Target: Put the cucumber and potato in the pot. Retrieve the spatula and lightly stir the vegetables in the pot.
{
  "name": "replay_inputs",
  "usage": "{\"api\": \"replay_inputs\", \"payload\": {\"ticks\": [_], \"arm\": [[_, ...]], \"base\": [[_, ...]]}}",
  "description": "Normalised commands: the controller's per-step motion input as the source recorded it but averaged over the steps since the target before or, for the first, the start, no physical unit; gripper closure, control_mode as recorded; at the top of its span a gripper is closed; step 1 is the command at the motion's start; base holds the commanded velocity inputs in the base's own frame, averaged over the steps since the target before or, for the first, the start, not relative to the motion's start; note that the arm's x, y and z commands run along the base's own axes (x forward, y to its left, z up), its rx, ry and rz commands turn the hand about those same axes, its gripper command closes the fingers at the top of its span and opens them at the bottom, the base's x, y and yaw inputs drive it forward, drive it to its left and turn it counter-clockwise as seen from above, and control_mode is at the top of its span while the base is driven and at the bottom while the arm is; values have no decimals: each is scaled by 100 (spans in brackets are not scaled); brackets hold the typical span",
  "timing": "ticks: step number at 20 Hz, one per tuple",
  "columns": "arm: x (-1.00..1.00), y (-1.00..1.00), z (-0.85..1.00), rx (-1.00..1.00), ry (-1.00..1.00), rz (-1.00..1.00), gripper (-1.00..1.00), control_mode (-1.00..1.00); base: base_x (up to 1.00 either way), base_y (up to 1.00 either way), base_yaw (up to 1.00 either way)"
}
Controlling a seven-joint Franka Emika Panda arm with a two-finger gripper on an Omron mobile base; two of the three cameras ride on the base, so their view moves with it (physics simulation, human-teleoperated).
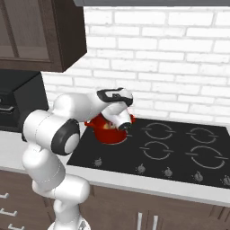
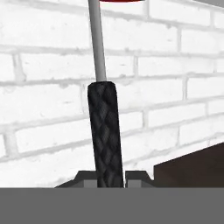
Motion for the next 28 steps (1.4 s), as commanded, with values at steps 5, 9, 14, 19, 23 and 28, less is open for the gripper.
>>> {"api": "replay_inputs", "payload": {"ticks": [5, 9, 14, 19, 23, 28], "arm": [[0, -1, 0, 0, 25, 46, 100, -100], [19, 0, -21, 1, 11, 27, 100, -100], [25, 1, -44, 4, 2, 26, 100, -100], [12, 1, -75, 12, -15, 14, 100, -100], [4, 0, -74, 17, -38, 14, 100, -100], [12, 0, -58, 17, -47, 12, 100, -100]], "base": [[0, 0, 0], [0, 0, 0], [0, 0, 0], [0, 0, 0], [0, 0, 0], [0, 0, 0]]}}
